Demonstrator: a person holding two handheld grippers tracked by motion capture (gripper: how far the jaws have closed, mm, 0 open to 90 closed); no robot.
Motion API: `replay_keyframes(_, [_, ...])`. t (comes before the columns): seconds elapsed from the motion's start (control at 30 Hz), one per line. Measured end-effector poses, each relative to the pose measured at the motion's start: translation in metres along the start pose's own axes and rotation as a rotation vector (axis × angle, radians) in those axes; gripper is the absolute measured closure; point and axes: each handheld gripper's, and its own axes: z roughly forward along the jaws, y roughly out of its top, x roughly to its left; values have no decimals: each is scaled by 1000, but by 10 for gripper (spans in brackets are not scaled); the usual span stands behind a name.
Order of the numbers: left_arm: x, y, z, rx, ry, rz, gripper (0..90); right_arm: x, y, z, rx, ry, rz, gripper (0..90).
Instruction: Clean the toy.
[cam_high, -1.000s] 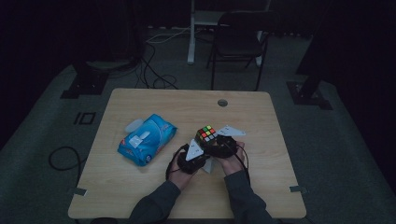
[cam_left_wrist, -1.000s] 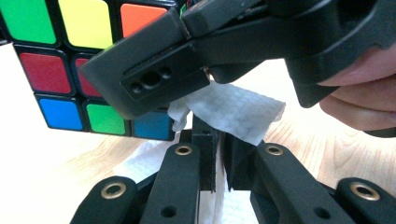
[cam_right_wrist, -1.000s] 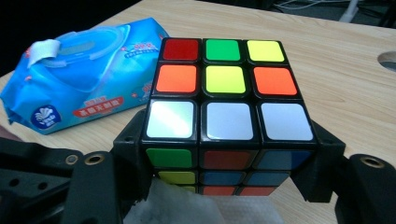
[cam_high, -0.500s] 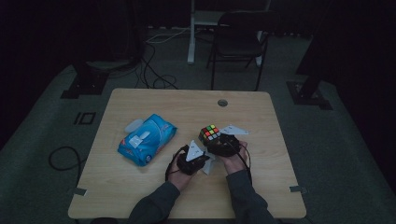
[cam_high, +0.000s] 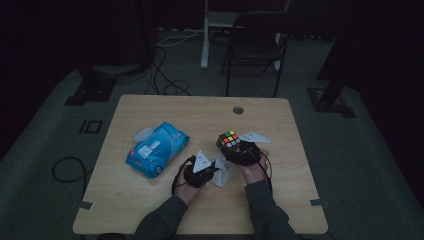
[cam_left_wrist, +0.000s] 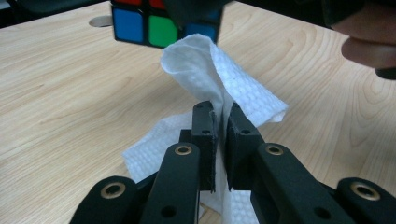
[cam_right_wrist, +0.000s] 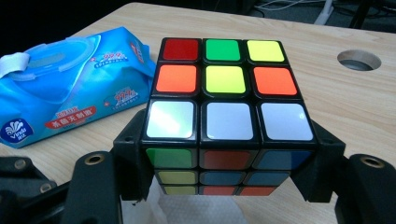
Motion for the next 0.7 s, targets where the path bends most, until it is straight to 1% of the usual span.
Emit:
replay_keyframes(0.3, [1,6,3,-10,2,-15,849,8,-4,6,12,30,2,343])
replay_keyframes(0.4, [0,6,4,-10,1,-18,849,9,-4,6,12,21,3,344])
replay_keyframes(0.47, [0,7,5,-13,-4,-23,849,8,-4,6,10,22,12,344])
replay_keyframes(0.53, [-4,9,7,-23,-20,-24,850,8,-4,6,9,19,13,344])
replay_keyframes(0.7, [-8,15,11,-33,-29,-15,850,10,-5,7,12,30,11,343])
